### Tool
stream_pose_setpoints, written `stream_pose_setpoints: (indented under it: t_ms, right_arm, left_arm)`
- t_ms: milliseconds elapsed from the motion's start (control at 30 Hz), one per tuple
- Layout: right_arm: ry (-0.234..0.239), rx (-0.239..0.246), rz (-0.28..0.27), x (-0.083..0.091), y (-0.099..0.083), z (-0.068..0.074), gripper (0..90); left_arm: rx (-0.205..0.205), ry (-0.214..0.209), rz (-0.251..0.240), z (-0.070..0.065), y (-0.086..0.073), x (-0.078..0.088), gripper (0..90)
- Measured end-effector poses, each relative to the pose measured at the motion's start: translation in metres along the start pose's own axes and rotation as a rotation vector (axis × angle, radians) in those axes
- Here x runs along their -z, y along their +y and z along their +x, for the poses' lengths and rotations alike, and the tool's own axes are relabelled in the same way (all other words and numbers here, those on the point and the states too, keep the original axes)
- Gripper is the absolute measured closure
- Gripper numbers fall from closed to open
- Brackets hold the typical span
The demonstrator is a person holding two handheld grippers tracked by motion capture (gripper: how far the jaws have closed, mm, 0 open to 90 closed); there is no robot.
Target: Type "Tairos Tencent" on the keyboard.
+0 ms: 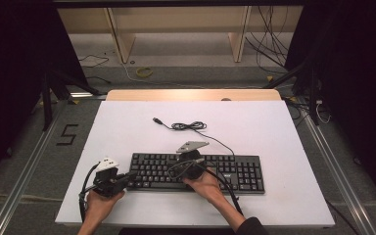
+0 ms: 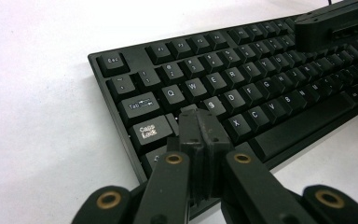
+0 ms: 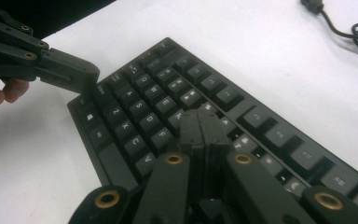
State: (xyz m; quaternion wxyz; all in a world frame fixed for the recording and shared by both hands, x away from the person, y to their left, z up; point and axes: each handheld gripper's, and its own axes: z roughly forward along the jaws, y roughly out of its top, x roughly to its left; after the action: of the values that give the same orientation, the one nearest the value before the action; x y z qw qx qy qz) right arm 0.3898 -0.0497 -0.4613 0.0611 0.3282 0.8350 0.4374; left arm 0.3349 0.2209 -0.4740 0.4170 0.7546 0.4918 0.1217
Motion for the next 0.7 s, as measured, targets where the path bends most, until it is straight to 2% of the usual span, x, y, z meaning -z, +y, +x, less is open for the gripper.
stream_pose_setpoints:
  t_ms: [333, 700]
  right_arm:
    - [-0.014, 0.0, 0.032, -0.017, 0.003, 0.002, 90.0]
    - [-0.037, -0.001, 0.052, -0.027, 0.005, 0.006, 90.0]
  left_arm:
    - [-0.001, 0.001, 0.025, 0.001, 0.0, -0.004, 88.9]
    - [-0.002, 0.005, 0.041, 0.002, 0.0, -0.005, 88.9]
